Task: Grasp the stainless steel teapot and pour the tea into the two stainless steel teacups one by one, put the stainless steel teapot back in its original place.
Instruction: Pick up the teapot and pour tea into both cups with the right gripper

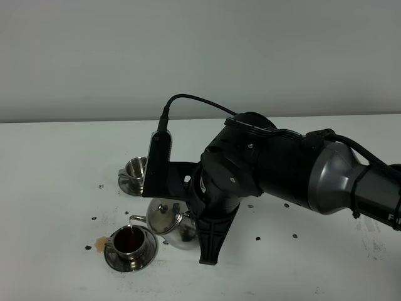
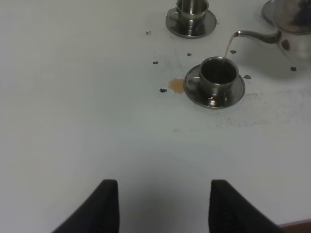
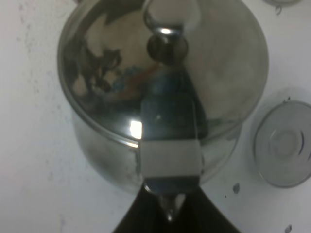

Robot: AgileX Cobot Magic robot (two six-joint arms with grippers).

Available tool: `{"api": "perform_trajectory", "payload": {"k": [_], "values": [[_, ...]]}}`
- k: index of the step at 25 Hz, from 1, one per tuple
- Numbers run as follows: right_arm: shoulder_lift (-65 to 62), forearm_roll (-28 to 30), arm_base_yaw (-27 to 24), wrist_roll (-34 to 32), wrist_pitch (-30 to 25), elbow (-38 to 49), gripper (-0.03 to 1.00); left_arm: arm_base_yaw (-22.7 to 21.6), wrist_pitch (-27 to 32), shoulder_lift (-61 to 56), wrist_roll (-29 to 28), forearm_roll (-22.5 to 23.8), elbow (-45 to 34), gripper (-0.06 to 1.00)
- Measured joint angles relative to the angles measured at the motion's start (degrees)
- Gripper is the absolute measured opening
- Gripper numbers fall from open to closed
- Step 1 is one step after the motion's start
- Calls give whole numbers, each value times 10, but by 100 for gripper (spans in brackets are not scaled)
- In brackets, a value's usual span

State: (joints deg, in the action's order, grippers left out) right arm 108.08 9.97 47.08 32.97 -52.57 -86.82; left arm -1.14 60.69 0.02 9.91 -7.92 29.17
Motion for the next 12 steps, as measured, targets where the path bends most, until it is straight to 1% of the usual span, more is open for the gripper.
{"api": "perform_trajectory", "payload": {"k": [6,12], "values": [[-23,-31,-10,0,45,44,9,0,0,0,0,0,0,48],[-86,-57,-32,-6,118,130,9,0,0,0,1,0,0,48]]}}
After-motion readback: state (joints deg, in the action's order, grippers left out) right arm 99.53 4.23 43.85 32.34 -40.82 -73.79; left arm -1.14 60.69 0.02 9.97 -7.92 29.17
